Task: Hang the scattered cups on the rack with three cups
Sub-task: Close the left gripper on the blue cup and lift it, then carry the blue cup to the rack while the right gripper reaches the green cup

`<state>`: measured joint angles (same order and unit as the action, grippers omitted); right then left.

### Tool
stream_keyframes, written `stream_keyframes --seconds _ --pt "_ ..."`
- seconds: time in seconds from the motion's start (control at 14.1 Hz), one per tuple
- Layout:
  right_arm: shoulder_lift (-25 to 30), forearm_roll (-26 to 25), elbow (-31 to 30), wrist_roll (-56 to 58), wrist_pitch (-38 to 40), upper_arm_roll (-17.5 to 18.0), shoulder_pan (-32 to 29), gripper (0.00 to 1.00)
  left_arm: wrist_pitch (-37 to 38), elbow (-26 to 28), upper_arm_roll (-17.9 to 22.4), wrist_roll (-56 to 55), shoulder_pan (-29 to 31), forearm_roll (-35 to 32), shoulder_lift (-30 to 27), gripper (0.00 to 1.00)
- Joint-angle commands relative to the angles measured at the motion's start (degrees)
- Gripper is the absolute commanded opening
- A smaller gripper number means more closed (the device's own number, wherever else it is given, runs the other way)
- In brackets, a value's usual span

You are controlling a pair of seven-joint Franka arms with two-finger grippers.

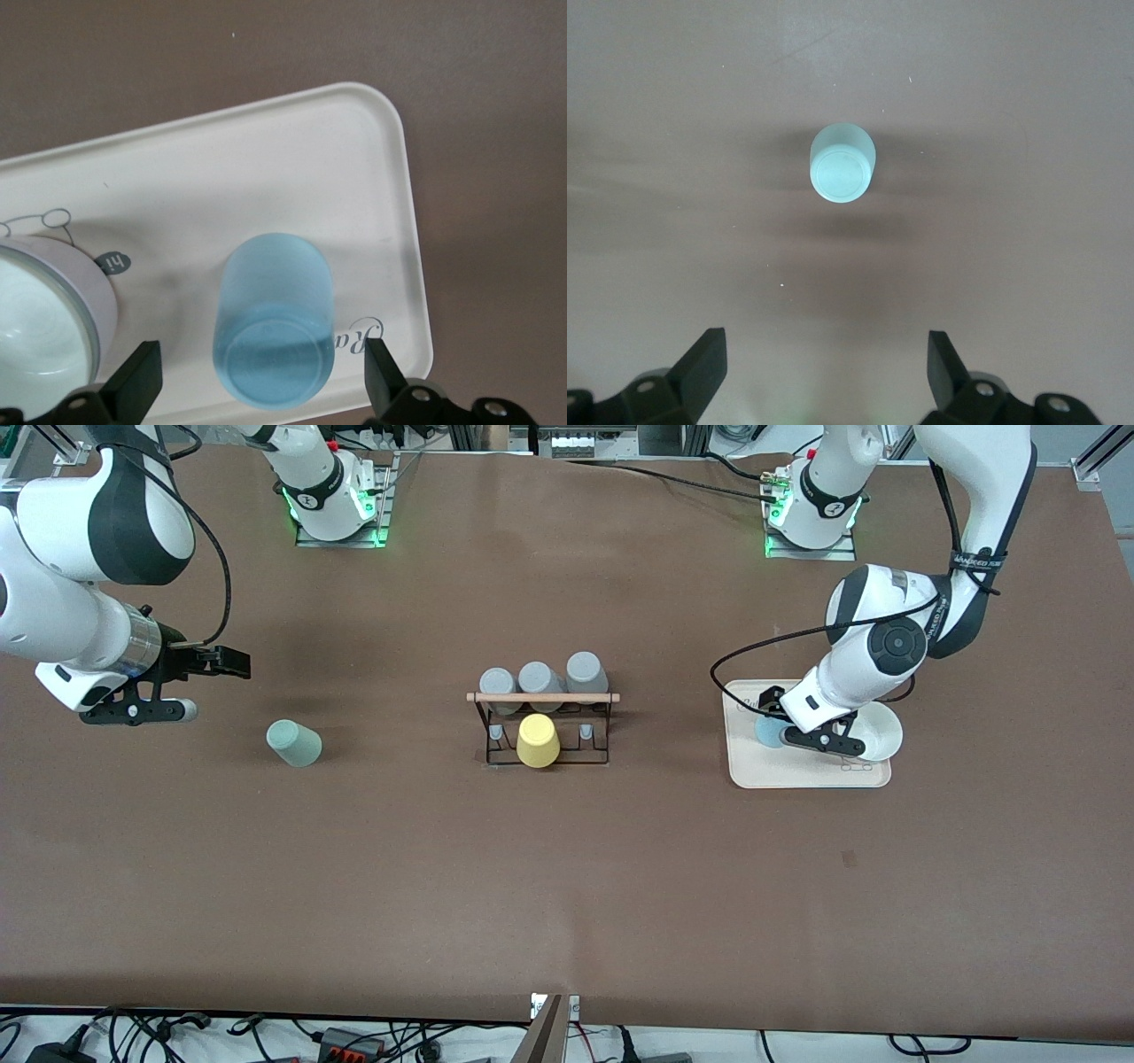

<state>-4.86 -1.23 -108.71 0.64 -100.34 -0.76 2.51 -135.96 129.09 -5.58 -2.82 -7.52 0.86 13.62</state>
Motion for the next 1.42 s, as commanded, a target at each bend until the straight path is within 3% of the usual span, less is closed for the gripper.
stream_keyframes --seconds 0.0,0.5,0.64,0.71,0.78,0.92,0.99,1.13,1.35 --pt "0.6 0.0 -0.8 0.3 0.1 0.0 -0.1 1.00 -1.2 1.4 -0.7 -0.6 0.4 0.9 -0.5 1.00" --pt "0.1 0.4 -0.8 0.2 -0.7 -0.4 -1.5 1.00 -4.0 0.7 -0.7 -0.6 0.1 0.9 3.5 1.00" --pt "0.4 0.4 -1.9 -0.3 -1.3 -0.5 -1.6 1.00 -4.0 0.7 -0.7 -0.6 0.1 0.9 3.7 0.94" --pt "0.9 0.4 -3.2 -0.3 -2.7 -0.4 -1.6 1.00 -3.9 0.7 -0.6 -0.6 0.1 0.9 3.7 0.89" --pt "1.3 0.4 -4.1 -0.3 -3.6 -0.4 -1.6 1.00 -3.5 0.6 -0.6 -0.4 0.1 0.9 3.7 0.69" --pt "1.5 0.4 -4.5 -0.3 -3.7 -0.4 -1.6 1.00 -3.0 -1.1 -0.6 -0.6 0.1 0.9 3.7 0.46" --pt "1.5 0.4 -4.6 -0.3 -3.8 -0.4 -1.6 1.00 -1.3 -3.0 -0.6 -0.6 0.2 0.9 3.7 0.39" --pt "1.4 0.4 -5.2 -0.4 -4.2 -0.5 -1.7 1.00 5.1 -8.7 -0.6 -0.5 0.1 0.7 4.3 0.34" --pt "1.5 0.4 -6.0 -0.4 -4.4 -0.4 -1.8 1.00 18.0 -24.3 -0.5 0.0 0.6 0.5 8.2 0.33"
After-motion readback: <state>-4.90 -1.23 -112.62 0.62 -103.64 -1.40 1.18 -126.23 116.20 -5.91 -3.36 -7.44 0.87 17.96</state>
